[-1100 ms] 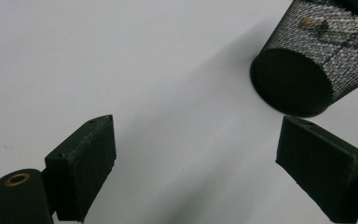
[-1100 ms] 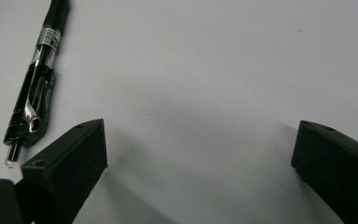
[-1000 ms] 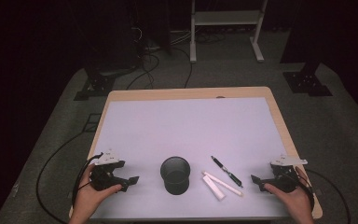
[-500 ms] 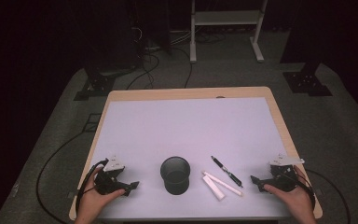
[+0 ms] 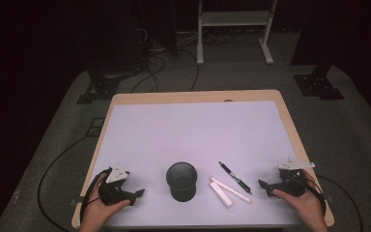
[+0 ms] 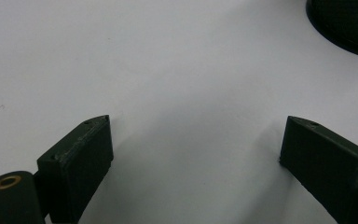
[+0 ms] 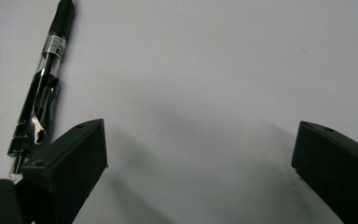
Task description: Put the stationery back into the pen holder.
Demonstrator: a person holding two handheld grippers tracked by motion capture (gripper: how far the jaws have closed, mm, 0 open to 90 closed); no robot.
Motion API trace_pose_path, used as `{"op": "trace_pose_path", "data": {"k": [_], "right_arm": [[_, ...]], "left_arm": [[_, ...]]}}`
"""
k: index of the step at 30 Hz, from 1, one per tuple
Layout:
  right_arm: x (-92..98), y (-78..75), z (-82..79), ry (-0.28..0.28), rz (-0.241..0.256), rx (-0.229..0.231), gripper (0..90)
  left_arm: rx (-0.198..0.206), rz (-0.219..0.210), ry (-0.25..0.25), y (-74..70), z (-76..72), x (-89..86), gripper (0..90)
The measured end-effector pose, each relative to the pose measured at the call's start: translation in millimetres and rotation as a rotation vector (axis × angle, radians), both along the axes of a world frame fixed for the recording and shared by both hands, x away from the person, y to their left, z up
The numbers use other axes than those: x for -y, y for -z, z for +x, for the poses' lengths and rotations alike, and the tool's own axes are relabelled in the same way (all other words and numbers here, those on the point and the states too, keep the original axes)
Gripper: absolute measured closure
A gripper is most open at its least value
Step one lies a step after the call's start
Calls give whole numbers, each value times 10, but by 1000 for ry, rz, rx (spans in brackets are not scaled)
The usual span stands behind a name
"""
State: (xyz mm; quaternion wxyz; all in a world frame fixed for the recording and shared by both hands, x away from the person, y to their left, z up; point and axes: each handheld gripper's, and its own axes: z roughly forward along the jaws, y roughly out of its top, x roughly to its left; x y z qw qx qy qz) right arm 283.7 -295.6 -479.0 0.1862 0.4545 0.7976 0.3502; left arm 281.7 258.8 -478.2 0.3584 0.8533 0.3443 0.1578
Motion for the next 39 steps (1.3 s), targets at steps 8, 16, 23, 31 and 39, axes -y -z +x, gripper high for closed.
{"op": "trace_pose_path", "data": {"k": [8,16,23,31,39], "right_arm": [[9,-59,46,11,23,15,49],[-36,-158,46,-9,36,30,78],[-104,-209,64,-29,32,43,144],[-174,-211,76,-55,19,41,218],[-201,-235,101,-71,33,25,297]], "left_arm": [[-1,-1,-3,2,2,2,79],[-4,-2,-3,2,2,-2,79],[-9,-4,-2,3,8,-6,79],[-13,-5,-3,2,12,-8,79],[-13,-7,-3,3,13,-9,80]]}}
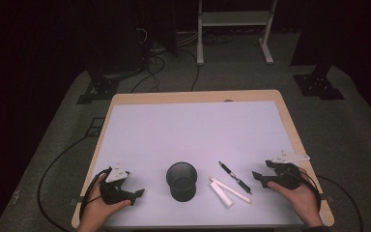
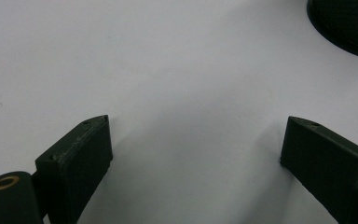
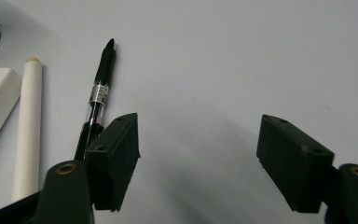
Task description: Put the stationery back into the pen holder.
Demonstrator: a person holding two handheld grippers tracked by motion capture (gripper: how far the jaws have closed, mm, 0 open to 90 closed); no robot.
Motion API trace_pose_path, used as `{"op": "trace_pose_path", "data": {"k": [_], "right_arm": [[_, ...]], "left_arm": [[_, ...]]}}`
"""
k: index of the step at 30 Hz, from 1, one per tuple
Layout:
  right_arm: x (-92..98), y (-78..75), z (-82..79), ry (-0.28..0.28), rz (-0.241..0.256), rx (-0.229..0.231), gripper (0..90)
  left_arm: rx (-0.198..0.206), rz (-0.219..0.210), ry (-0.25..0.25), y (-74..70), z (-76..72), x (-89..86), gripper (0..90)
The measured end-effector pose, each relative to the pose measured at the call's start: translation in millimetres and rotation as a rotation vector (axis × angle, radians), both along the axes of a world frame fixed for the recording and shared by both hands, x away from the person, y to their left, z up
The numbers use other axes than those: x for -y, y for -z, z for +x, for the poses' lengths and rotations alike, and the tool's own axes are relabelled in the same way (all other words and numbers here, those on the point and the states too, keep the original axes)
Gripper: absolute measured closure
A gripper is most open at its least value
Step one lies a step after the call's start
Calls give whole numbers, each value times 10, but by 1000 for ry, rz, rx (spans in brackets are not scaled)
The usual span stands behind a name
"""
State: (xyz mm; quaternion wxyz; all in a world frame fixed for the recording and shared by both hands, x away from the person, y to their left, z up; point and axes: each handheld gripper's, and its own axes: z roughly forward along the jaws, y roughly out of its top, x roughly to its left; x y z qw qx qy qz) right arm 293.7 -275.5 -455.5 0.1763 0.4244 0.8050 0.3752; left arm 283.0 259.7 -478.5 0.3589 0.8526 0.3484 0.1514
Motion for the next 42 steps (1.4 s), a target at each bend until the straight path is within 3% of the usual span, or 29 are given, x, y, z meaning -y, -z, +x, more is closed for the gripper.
{"op": "trace_pose_path", "data": {"k": [8,23,35,37,42], "right_arm": [[-112,-41,55,-30,-14,-18,367],[-299,-89,134,-87,-39,-55,411],[-567,-136,220,-131,-89,-128,483],[-597,-138,236,-135,-85,-160,497],[-675,-159,271,-147,-94,-173,519]], "left_arm": [[0,0,0,0,0,0,80],[-1,-1,0,0,1,-1,80],[1,-1,0,1,-1,0,80],[0,-1,-1,1,-1,0,80],[0,-1,0,1,0,-1,79]]}}
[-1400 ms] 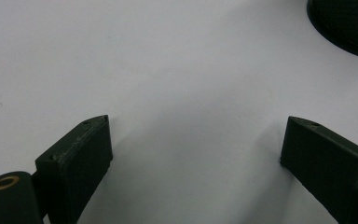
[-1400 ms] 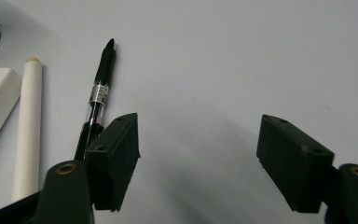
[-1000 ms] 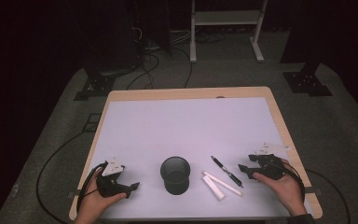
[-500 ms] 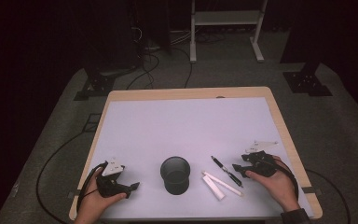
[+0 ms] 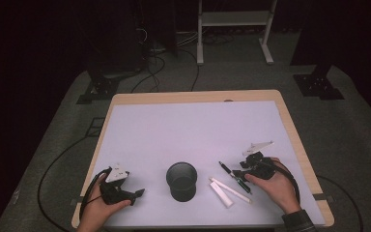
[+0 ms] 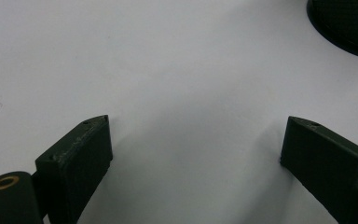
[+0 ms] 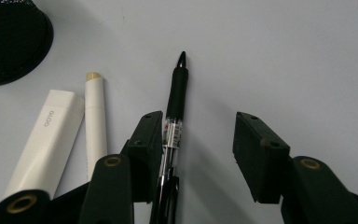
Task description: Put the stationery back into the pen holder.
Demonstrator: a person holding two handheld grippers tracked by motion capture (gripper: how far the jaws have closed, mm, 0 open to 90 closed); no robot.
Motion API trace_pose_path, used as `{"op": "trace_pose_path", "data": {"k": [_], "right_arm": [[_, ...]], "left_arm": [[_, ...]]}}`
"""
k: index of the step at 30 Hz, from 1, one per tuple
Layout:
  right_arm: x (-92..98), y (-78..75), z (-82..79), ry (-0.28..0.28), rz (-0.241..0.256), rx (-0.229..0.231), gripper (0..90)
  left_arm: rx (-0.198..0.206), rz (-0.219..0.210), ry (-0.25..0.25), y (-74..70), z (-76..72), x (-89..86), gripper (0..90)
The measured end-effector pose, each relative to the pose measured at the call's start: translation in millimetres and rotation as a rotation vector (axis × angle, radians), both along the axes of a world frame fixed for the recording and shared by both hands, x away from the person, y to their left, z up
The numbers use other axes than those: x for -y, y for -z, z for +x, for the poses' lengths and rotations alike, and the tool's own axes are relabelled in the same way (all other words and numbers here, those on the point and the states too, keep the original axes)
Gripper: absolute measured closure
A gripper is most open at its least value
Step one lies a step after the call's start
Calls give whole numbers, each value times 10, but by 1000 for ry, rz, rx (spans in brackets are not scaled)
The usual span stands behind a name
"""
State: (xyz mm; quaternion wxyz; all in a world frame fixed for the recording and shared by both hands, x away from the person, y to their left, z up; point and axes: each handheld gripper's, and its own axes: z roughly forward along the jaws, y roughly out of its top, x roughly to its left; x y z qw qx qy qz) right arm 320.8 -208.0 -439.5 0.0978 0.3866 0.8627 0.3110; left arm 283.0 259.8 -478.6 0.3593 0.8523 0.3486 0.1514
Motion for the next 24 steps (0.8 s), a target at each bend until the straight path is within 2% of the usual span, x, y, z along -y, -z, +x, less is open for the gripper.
{"op": "trace_pose_path", "data": {"k": [9,14,21,24], "right_arm": [[-87,-33,68,-18,-5,-28,562],[-161,-44,132,-39,-37,-46,582],[-230,-73,187,-54,-52,-72,600],[-296,-72,223,-66,-82,-88,614]], "left_arm": [[0,0,0,0,0,0,79],[0,0,0,0,0,0,79],[-1,-1,0,0,1,-1,79],[-1,-1,0,0,1,-1,80]]}}
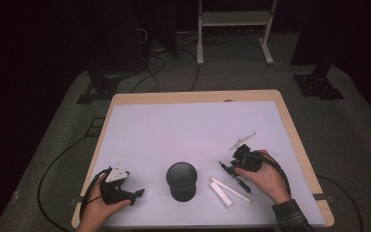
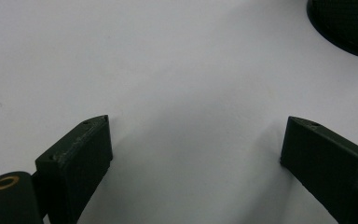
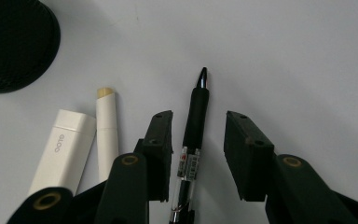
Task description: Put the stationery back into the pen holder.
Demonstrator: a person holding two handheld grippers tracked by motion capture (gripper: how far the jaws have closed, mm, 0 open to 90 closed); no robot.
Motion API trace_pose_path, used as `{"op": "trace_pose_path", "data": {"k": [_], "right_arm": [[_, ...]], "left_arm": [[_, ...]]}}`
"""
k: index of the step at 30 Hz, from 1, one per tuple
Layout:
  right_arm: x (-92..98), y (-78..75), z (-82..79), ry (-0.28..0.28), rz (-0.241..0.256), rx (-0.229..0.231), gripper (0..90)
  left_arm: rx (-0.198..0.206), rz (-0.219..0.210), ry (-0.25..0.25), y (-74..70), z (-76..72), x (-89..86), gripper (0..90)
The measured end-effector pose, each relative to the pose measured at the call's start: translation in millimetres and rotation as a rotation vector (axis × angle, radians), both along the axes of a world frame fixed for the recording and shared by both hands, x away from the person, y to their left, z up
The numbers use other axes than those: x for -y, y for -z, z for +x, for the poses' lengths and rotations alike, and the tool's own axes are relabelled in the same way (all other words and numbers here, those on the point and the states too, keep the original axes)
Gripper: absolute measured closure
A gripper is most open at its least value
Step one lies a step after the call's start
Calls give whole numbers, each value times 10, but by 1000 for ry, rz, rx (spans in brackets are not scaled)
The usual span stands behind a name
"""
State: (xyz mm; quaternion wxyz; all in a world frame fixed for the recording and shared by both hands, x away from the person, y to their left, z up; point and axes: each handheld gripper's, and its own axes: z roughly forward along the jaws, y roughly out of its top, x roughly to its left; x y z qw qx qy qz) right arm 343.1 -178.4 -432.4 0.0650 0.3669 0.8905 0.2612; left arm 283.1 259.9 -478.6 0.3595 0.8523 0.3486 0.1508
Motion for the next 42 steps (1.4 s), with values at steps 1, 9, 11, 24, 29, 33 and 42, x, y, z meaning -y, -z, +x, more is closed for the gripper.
{"op": "trace_pose_path", "data": {"k": [1,9,11,24,29,33,42], "right_arm": [[-13,3,10,-2,-5,-4,615],[-85,-7,92,-11,-40,-25,652],[-117,0,109,-21,-50,-38,655],[-284,38,222,-15,-112,-90,705],[-338,51,262,-21,-149,-102,737],[-379,53,276,-19,-179,-115,751],[-447,83,316,-14,-238,-136,758]], "left_arm": [[0,0,0,0,0,0,79],[0,-1,0,0,1,0,80],[0,-2,0,1,1,0,80],[-1,-2,-1,1,2,-1,80],[-2,-3,-1,1,2,-1,80],[-1,-3,-1,1,3,-1,80],[-1,-2,-1,1,2,0,80]]}}
